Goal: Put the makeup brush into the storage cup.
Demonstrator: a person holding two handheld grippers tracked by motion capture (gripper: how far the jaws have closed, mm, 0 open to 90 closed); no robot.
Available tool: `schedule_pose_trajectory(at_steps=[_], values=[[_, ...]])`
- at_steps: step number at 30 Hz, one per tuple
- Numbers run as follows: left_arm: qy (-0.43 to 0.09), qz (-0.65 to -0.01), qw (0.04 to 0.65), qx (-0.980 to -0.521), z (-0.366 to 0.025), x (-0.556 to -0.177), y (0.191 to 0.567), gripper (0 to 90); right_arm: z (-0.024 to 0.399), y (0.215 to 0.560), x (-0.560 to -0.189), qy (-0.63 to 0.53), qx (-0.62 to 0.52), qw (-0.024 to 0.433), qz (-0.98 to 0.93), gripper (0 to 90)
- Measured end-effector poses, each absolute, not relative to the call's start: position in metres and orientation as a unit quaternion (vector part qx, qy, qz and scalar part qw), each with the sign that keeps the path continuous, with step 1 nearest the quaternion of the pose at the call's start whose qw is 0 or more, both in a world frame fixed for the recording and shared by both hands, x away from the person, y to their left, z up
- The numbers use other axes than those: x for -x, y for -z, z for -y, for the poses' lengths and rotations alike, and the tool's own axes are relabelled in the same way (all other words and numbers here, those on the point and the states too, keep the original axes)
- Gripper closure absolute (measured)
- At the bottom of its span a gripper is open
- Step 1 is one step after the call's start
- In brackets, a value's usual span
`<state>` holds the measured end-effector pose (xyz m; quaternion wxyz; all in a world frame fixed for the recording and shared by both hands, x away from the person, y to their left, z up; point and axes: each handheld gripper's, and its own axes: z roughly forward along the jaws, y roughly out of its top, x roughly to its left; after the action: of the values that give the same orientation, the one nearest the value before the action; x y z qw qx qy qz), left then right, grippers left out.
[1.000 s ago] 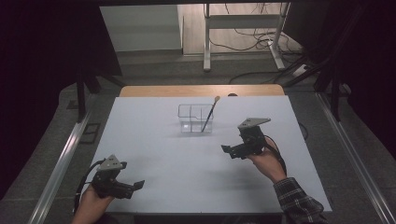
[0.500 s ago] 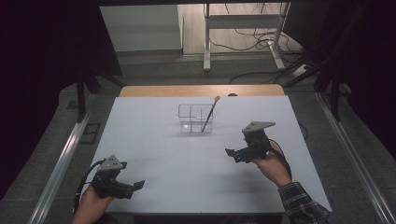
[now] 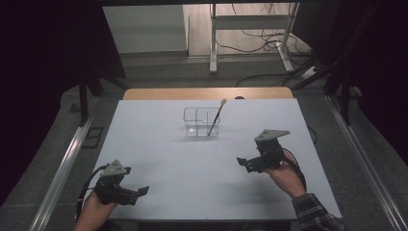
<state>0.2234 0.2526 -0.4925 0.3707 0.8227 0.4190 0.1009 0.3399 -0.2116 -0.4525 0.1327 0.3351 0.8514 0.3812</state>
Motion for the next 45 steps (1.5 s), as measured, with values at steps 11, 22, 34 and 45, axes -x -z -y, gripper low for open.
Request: schedule_pose_trajectory(at_steps=[11, 22, 34, 45], values=[[-0.1, -0.421, 0.37, -0.822, -0.252, -0.223, 0.493, 0.0, 0.225, 0.454, -0.329, -0.377, -0.339, 0.133, -0.851, 0.4], [-0.1, -0.42, 0.369, -0.823, -0.252, -0.223, 0.493, 0.0, 0.234, 0.456, -0.32, -0.371, -0.341, 0.133, -0.853, 0.4], [-0.1, -0.419, 0.368, -0.824, -0.252, -0.224, 0.493, 0.0, 0.242, 0.457, -0.312, -0.368, -0.348, 0.132, -0.852, 0.4], [-0.099, -0.418, 0.369, -0.824, -0.252, -0.224, 0.493, 0.1, 0.252, 0.457, -0.304, -0.367, -0.35, 0.139, -0.85, 0.4]])
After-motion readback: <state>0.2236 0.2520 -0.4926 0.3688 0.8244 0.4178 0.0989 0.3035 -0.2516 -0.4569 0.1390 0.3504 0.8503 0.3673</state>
